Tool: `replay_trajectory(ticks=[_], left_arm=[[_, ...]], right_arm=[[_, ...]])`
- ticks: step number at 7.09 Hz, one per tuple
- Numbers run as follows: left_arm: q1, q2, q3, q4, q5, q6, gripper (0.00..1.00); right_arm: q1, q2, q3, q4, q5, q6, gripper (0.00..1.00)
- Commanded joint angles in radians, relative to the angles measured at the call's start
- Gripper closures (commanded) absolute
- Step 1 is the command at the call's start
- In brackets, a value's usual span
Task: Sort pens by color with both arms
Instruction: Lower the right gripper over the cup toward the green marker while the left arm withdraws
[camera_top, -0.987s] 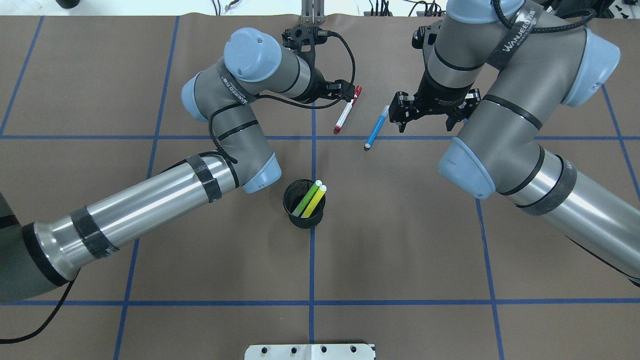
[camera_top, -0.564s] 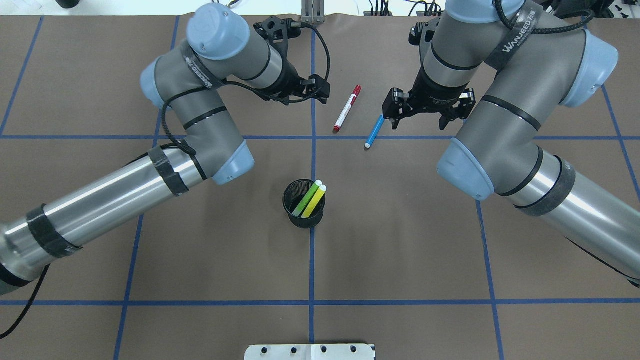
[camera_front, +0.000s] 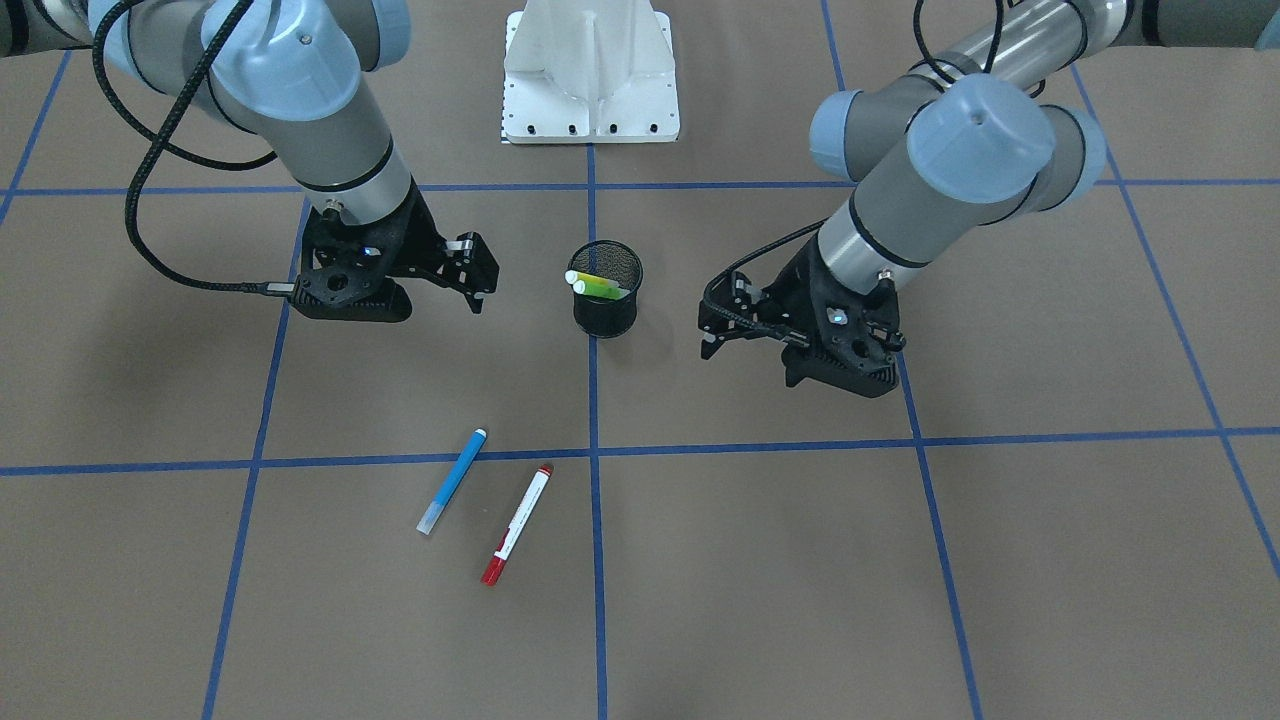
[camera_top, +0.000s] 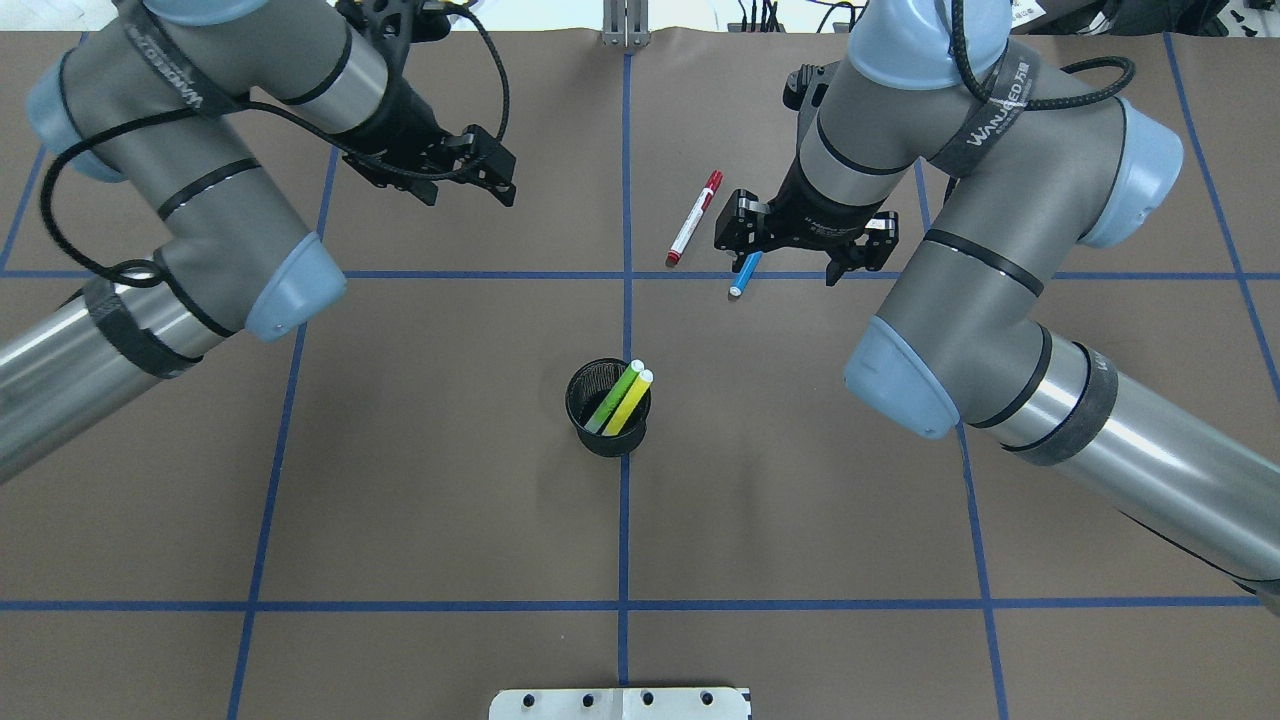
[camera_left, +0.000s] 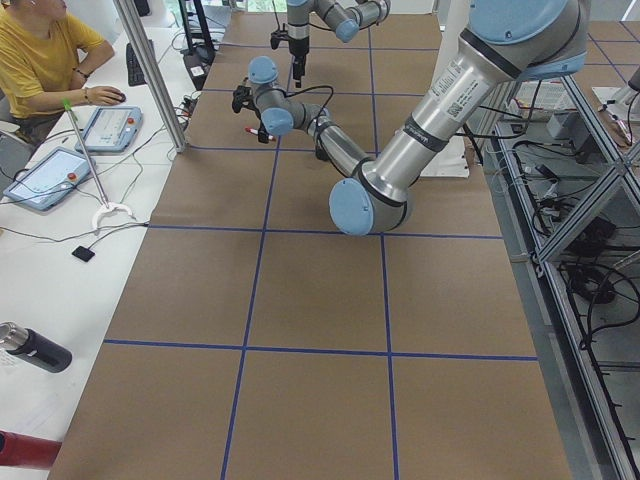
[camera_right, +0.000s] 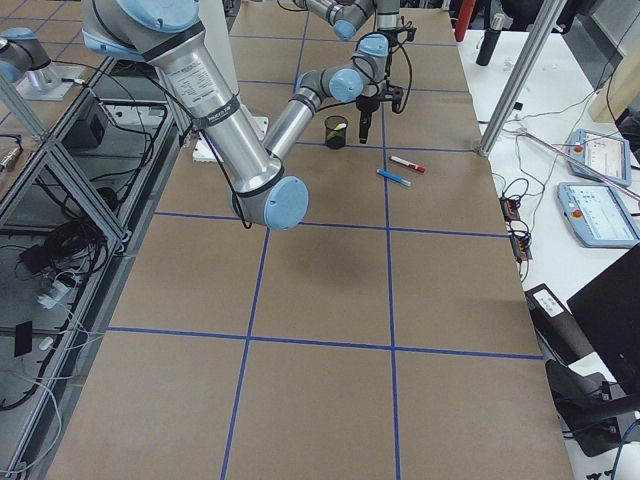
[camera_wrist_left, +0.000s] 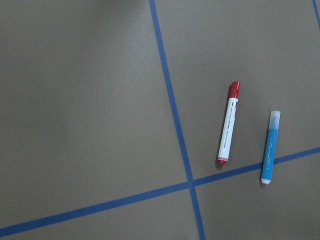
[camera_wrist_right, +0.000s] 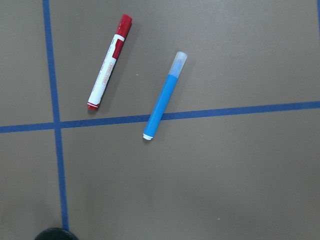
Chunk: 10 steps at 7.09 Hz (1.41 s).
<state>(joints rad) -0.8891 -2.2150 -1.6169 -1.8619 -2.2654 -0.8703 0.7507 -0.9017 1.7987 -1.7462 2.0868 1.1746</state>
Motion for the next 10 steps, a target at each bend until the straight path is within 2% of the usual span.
replay_trajectory(ticks=[1,3,5,8,10], left_arm=[[-0.027,0.098,-0.11,0.098,-0.013,0.19,0.01],[-0.031,0.115,-0.112,0.095,-0.014,0.218,0.01],[-0.03,0.115,-0.112,0.095,-0.014,0.217,0.01],[-0.027,0.117,-0.112,0.095,-0.014,0.217,0.01],[-0.025,0.117,-0.112,0.095,-0.014,0.217,0.01]], right_arm=[[-0.066,0.027,-0.002,0.014,-0.065,0.066,0.03],[-0.099,0.021,-0.042,0.203,-0.074,0.048,0.08],[-0.112,0.026,-0.114,0.379,-0.068,-0.016,0.18],[-0.116,0.032,-0.159,0.402,-0.002,-0.151,0.34],[-0.126,0.033,-0.179,0.47,0.035,-0.168,0.43]])
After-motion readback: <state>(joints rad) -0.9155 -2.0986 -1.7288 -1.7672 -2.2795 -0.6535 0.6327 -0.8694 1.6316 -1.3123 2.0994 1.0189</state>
